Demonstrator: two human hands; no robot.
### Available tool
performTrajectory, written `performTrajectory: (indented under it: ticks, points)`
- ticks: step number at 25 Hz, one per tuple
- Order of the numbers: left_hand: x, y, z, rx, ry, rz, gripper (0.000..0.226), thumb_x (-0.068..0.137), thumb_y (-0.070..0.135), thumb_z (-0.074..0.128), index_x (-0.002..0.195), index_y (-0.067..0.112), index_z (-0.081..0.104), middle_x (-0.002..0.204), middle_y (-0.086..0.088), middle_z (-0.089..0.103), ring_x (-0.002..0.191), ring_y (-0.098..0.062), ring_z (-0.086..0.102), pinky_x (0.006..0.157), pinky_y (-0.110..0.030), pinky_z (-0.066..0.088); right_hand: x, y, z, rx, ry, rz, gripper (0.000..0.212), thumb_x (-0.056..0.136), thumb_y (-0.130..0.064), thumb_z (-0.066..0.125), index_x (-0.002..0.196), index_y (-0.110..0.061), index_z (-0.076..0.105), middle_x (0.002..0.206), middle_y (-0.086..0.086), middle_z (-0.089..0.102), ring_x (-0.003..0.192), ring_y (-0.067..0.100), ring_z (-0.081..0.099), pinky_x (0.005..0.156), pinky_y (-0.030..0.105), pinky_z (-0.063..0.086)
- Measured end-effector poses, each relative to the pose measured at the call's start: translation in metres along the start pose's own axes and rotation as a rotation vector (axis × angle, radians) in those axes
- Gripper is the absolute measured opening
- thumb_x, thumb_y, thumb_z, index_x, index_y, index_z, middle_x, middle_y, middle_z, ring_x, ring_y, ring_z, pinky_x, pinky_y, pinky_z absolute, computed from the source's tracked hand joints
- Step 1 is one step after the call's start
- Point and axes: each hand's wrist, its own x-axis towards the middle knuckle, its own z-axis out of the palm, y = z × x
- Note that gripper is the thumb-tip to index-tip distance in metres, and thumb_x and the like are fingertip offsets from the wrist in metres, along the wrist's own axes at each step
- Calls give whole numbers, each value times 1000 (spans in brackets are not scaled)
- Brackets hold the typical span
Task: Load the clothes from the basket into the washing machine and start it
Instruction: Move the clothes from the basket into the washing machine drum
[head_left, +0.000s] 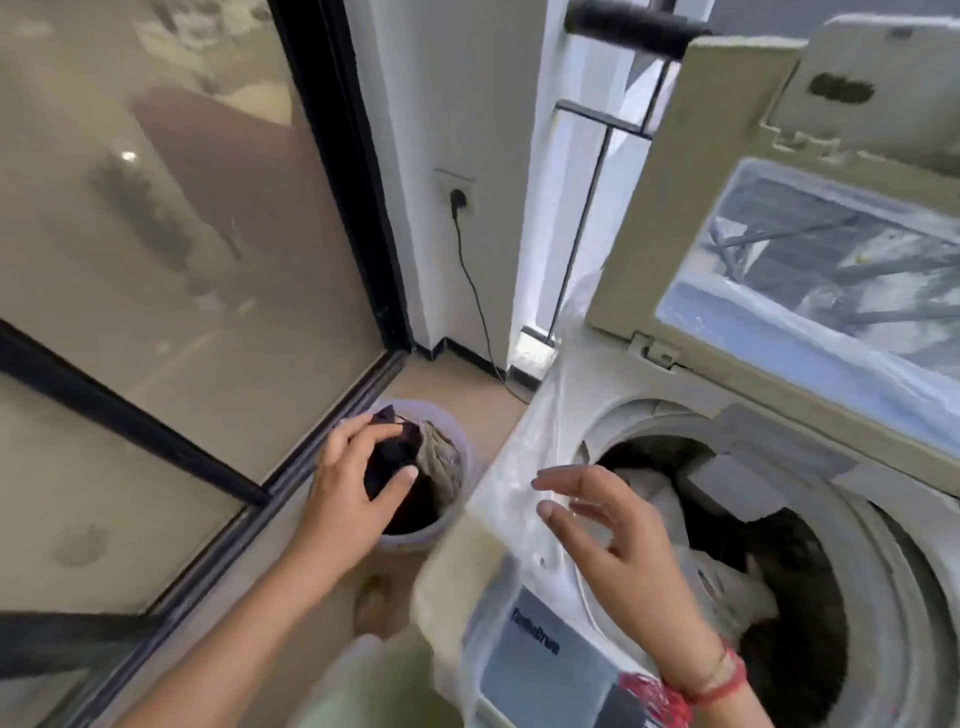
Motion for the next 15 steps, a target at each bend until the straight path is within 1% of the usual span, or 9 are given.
performTrajectory:
  ticks: [1, 3, 4, 6, 8, 10, 12, 13, 15]
  points:
    - [7, -20, -9, 2, 2, -33, 42, 81, 37, 66, 119, 23, 57, 131, 7, 37, 129, -13, 36, 104, -25, 26, 15, -10, 20, 17, -28, -7, 13, 87, -21, 62, 92, -32, 67, 102, -19, 66, 103, 6, 61, 87, 23, 49]
    - [23, -60, -26, 17, -5, -95, 38, 84, 23, 68, 120, 22, 57, 135, 1, 39, 129, -15, 36, 101, -25, 26, 48, -25, 62, 37, -67, -4, 14, 87, -16, 63, 87, -30, 68, 99, -16, 66, 100, 7, 63, 85, 25, 50]
    - [35, -84, -36, 27, -18, -130, 37, 84, 20, 68, 120, 19, 57, 135, -2, 40, 129, -17, 37, 99, -24, 26, 68, -28, 88, 54, -73, 18, 15, 87, -14, 63, 86, -28, 68, 98, -14, 67, 98, 8, 63, 84, 25, 50]
    - [63, -131, -50, 51, -81, -183, 39, 82, 22, 70, 119, 15, 58, 130, -6, 45, 126, -22, 40, 97, -23, 26, 108, -29, 135, 103, -53, 90, 16, 87, -8, 63, 87, -23, 68, 92, -11, 69, 92, 5, 65, 80, 19, 51]
    - [93, -185, -61, 75, -176, -259, 45, 78, 31, 69, 118, 14, 59, 126, -8, 49, 123, -24, 43, 96, -22, 27, 146, -16, 186, 153, -18, 259, 13, 87, -8, 63, 90, -20, 67, 86, -10, 69, 83, 2, 65, 73, 14, 50]
    - [119, -234, -64, 102, -295, -338, 45, 81, 33, 68, 121, 15, 57, 127, -7, 49, 123, -24, 42, 96, -24, 28, 182, 20, 233, 171, 39, 467, 10, 87, -7, 62, 88, -16, 64, 83, -10, 67, 82, 9, 64, 73, 16, 47]
    - [141, -275, -56, 165, -425, -386, 43, 86, 31, 65, 124, 17, 53, 128, -7, 47, 125, -24, 39, 98, -27, 30, 209, 65, 270, 109, 38, 648, 10, 86, -7, 62, 92, -14, 64, 89, -2, 66, 91, 19, 63, 75, 21, 42]
    - [151, -293, -47, 195, -473, -400, 42, 86, 30, 64, 125, 17, 53, 128, -7, 47, 125, -25, 39, 99, -29, 31, 219, 89, 285, 54, 10, 725, 12, 86, -8, 61, 97, -11, 64, 96, 3, 67, 97, 22, 62, 77, 21, 39]
    - [174, -331, -23, 227, -563, -405, 41, 85, 30, 63, 124, 18, 53, 127, -7, 49, 125, -26, 42, 101, -33, 35, 239, 137, 314, -32, -66, 832, 20, 86, -10, 62, 105, -6, 64, 108, 8, 66, 105, 23, 60, 79, 20, 38]
